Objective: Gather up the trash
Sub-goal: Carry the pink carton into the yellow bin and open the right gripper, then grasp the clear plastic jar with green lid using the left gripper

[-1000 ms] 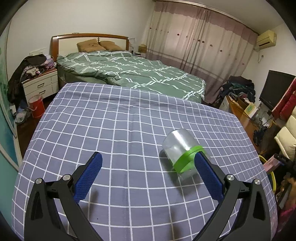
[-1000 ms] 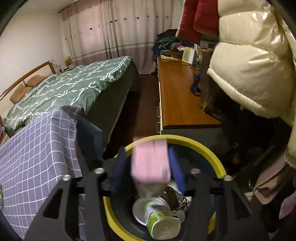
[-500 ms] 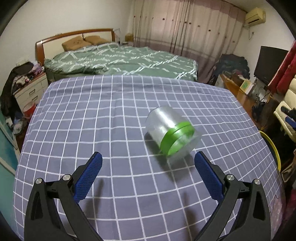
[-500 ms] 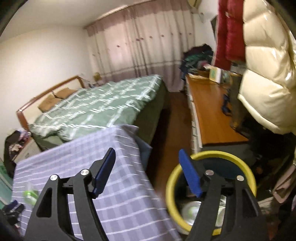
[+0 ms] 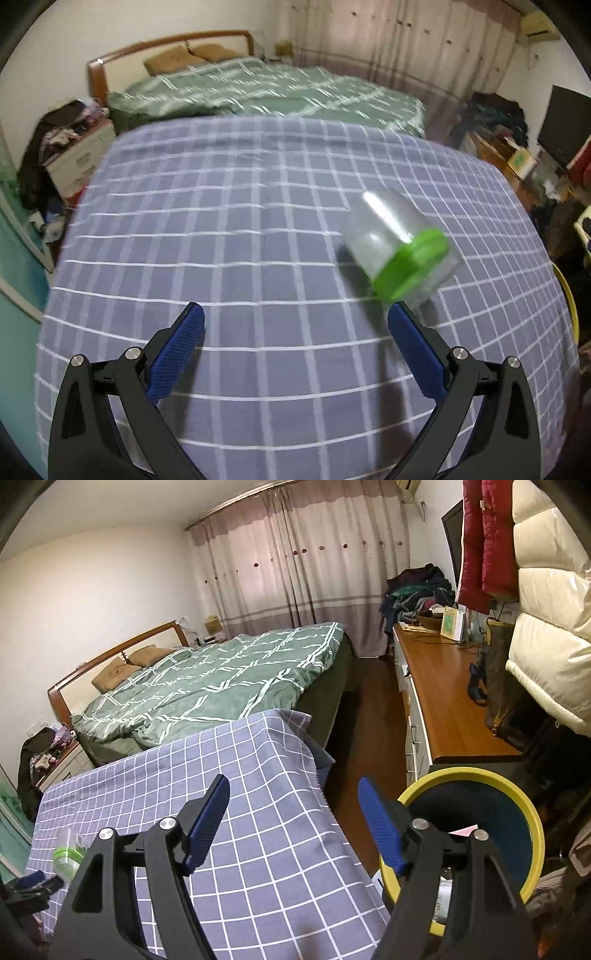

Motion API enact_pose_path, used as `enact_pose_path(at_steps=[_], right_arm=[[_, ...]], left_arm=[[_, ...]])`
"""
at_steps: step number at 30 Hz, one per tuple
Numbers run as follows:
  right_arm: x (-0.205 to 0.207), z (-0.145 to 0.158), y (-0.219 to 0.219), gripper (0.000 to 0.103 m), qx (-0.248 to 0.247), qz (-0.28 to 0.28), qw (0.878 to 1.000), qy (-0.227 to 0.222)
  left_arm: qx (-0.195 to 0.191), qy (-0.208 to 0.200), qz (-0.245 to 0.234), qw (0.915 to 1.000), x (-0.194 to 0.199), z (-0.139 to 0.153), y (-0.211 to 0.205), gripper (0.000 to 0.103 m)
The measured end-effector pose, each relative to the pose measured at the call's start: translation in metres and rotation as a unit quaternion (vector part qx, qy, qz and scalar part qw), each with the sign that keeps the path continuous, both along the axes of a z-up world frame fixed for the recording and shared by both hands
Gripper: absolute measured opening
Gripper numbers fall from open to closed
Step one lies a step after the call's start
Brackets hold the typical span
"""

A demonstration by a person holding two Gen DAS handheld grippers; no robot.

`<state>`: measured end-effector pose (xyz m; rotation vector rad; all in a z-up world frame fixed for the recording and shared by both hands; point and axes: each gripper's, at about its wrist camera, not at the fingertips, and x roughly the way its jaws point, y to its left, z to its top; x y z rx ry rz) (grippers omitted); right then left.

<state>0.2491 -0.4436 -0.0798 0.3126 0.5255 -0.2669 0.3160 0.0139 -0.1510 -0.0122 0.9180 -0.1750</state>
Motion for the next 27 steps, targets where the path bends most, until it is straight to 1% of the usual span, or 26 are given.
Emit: enact_pose_path(at_steps=[3,9,14,17,20,22,24,25,27], right_arm=[[-0.001,-0.003,-0.005,0.068,0.012,0.004,1.000,-0.001],[-0.002,-0.005,-0.013,0.068,0.032,0.015,0.999,-0.004],[-0.004,-0.005,-0.016,0.069,0.048,0.020,0.999,-0.008],[-0.005,-0.004,-0.015,0.069,0.050,0.024,0.998,-0.011],[-0.005,-0.005,-0.015,0.069,0.052,0.029,0.998,-0.011],[-0.005,-0.005,-0.014,0.069,0.055,0.031,0.998,-0.010],[-0.004,-0.006,-0.016,0.069,0.060,0.034,0.998,-0.009],[-0.004,-0.006,-0.016,0.069,0.062,0.036,0.997,-0.008],[-0.003,-0.006,-0.014,0.069,0.063,0.042,0.997,-0.008]], left_arm=[[0.017,0.008,-0.017,0.9997,0.003,-0.005,-0.015,0.098],[-0.003,0.020,-0.047,0.9987,0.009,-0.004,-0.042,0.098],[-0.013,0.031,-0.065,0.9973,0.018,-0.001,-0.061,0.098],[-0.014,0.029,-0.075,0.9967,0.026,0.001,-0.071,0.098],[-0.007,0.025,-0.084,0.9961,0.036,0.006,-0.086,0.098],[0.003,0.021,-0.092,0.9956,0.042,0.009,-0.093,0.095],[0.011,0.021,-0.094,0.9953,0.048,0.011,-0.098,0.085],[0.010,0.024,-0.096,0.9950,0.052,0.012,-0.100,0.082],[0.002,0.031,-0.101,0.9944,0.059,0.014,-0.100,0.081]])
